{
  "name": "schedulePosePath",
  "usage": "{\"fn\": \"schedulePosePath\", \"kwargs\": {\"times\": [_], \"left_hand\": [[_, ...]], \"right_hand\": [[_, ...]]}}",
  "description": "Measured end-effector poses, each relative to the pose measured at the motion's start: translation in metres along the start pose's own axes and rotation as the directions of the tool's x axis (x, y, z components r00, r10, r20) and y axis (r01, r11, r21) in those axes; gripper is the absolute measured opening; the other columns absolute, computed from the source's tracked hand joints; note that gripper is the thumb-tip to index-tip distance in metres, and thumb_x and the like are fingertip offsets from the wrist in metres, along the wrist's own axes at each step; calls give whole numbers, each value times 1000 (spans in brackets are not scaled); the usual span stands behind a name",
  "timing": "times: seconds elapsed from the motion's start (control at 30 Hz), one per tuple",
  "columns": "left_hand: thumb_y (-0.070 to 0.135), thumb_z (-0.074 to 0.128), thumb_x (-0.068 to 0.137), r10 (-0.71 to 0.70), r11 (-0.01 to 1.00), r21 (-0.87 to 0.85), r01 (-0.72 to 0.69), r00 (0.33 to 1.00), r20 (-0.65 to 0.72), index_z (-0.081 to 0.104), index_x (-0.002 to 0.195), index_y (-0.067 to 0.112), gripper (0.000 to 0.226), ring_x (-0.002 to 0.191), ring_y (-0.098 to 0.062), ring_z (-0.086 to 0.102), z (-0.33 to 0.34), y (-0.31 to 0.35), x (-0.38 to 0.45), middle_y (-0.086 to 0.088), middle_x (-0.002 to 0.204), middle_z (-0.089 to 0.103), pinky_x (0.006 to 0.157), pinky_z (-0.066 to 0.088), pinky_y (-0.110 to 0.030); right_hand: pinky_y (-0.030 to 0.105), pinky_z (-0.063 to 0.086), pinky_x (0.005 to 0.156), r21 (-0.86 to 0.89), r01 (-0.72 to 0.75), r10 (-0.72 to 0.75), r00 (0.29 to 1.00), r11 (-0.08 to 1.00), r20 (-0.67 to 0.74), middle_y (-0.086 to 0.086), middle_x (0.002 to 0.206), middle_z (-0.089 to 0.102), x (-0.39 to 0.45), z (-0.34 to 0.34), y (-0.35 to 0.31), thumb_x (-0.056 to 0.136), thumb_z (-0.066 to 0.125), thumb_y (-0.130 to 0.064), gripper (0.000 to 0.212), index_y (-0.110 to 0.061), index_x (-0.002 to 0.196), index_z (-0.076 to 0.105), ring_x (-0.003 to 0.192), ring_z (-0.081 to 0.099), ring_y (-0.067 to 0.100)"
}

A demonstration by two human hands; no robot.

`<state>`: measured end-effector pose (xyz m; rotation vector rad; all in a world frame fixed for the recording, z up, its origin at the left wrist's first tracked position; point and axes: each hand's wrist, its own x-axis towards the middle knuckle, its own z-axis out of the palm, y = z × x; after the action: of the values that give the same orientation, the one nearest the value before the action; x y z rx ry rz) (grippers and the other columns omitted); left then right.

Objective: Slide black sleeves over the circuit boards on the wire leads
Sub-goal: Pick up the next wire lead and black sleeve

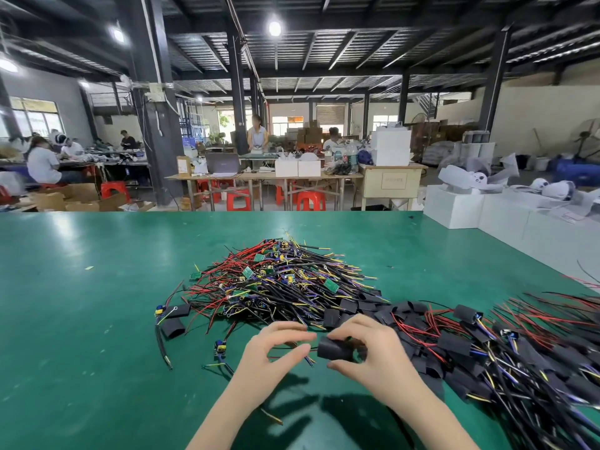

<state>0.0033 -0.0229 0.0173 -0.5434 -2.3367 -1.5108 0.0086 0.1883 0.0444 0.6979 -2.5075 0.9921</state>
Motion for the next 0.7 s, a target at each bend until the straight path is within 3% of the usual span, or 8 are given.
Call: {"fn": "schedulePosePath", "kwargs": {"times": [0.07, 0.17, 0.3, 0.4, 0.53, 0.6, 0.7], "left_hand": [[13, 73, 84, 23, 999, 35, -20, 997, -78, 75, 100, 33, 26, 107, -6, 61, -3, -2, 1, 16, 108, 68, 92, 44, -20], [4, 72, 83, -49, 997, 44, 62, 970, -239, 76, 92, 29, 26, 95, -4, 62, -6, -8, 1, 13, 99, 69, 87, 47, -24], [-2, 68, 82, -126, 982, 80, 170, 912, -391, 73, 82, 31, 33, 93, -1, 61, -7, -15, 2, 14, 92, 70, 78, 41, -17], [-2, 67, 82, -147, 975, 86, 206, 880, -451, 73, 82, 29, 32, 97, -4, 60, -9, -21, 5, 15, 94, 69, 80, 40, -18], [-6, 66, 82, -131, 962, 145, 232, 855, -501, 72, 87, 23, 29, 100, -15, 56, -9, -25, 8, 10, 98, 66, 87, 39, -29], [-7, 65, 81, -91, 951, 206, 230, 846, -525, 71, 94, 20, 30, 104, -18, 52, -10, -27, 10, 8, 100, 63, 90, 35, -29], [-7, 67, 78, -34, 920, 313, 235, 844, -535, 68, 107, 13, 35, 110, -23, 50, -13, -30, 16, 0, 109, 63, 96, 33, -30]], "right_hand": [[26, 48, 79, -102, 7, -14, 998, 995, -63, -11, 93, 61, 2, -18, -1, 62, 85, -22, 34, -24, 94, 73, 84, 60, 8], [35, 53, 71, -264, -90, 10, 956, 960, -292, -9, 91, 62, 1, -56, 3, 60, 87, -14, 36, -21, 92, 73, 81, 64, 18], [37, 49, 63, -317, -412, 112, 741, 854, -662, 6, 91, 63, -7, -99, 19, 64, 84, -6, 32, -15, 93, 72, 76, 64, 33], [44, 49, 69, -246, -652, 315, 618, 717, -720, 16, 95, 60, -18, -115, 41, 71, 77, -9, 26, -11, 97, 71, 89, 58, 40], [48, 45, 81, -296, -786, 481, 580, 542, -658, 28, 104, 60, -28, -113, 63, 69, 82, -17, 37, -1, 101, 71, 100, 51, 47], [52, 42, 83, -299, -749, 406, 597, 591, -693, 28, 109, 60, -25, -106, 62, 66, 84, -14, 41, 1, 102, 70, 102, 48, 47], [48, 44, 75, -415, -577, 178, 708, 704, -683, 20, 97, 66, -14, -89, 50, 61, 86, -10, 32, -2, 90, 73, 91, 56, 43]]}}
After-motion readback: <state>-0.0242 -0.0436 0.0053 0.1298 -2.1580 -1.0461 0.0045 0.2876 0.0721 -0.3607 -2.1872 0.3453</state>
